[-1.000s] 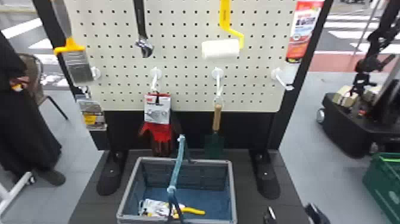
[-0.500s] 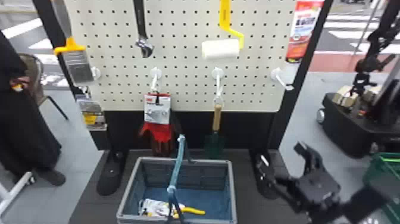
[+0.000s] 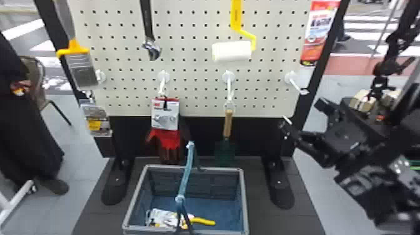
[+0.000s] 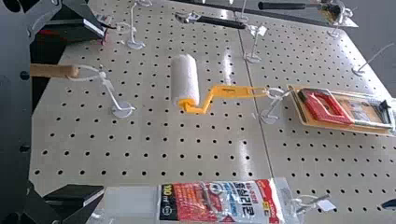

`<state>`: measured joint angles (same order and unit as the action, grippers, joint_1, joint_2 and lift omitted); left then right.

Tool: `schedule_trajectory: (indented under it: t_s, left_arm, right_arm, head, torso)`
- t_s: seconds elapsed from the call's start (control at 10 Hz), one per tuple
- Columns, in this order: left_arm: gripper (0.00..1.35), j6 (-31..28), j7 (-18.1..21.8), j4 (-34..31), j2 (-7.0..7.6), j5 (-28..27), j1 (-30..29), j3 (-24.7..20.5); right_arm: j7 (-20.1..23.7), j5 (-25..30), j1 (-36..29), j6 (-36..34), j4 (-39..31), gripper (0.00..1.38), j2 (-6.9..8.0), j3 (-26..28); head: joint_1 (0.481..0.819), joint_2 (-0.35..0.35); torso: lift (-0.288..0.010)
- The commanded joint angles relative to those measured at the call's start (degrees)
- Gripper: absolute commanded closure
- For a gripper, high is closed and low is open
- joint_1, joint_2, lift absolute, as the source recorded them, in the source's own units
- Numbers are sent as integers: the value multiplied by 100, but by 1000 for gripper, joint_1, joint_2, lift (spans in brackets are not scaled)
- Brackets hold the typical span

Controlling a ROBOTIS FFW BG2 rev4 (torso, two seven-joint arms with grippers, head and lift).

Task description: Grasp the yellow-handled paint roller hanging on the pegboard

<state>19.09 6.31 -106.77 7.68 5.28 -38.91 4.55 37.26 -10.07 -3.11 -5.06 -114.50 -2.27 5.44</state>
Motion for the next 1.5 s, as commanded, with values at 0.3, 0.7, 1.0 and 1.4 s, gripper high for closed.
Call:
schedule_trajectory:
  t_s: [0.3, 0.7, 1.0, 1.4]
  left_arm:
    - [160, -37, -402, -18, 498, 167, 357, 512]
    - [160, -108, -543, -18, 682, 255, 615, 802]
    - [160, -152, -657, -18, 832, 351, 677, 969]
    - [159, -204, -789, -18, 999, 527, 800, 1162]
  right_arm:
    - [36, -294, 788, -259, 262, 137, -71, -8]
    - [27, -672, 1834, -277, 966, 139, -265, -544]
    - [-70, -962, 2498, -294, 1303, 140, -467, -1001]
    - [-131, -1516, 3581, -470, 1978, 140, -933, -1748]
  head:
    - [549, 0]
    - [549, 0]
    - [549, 0]
    - [549, 0]
  torso:
    - [-100]
    - [-100]
    - [-100]
    - [-100]
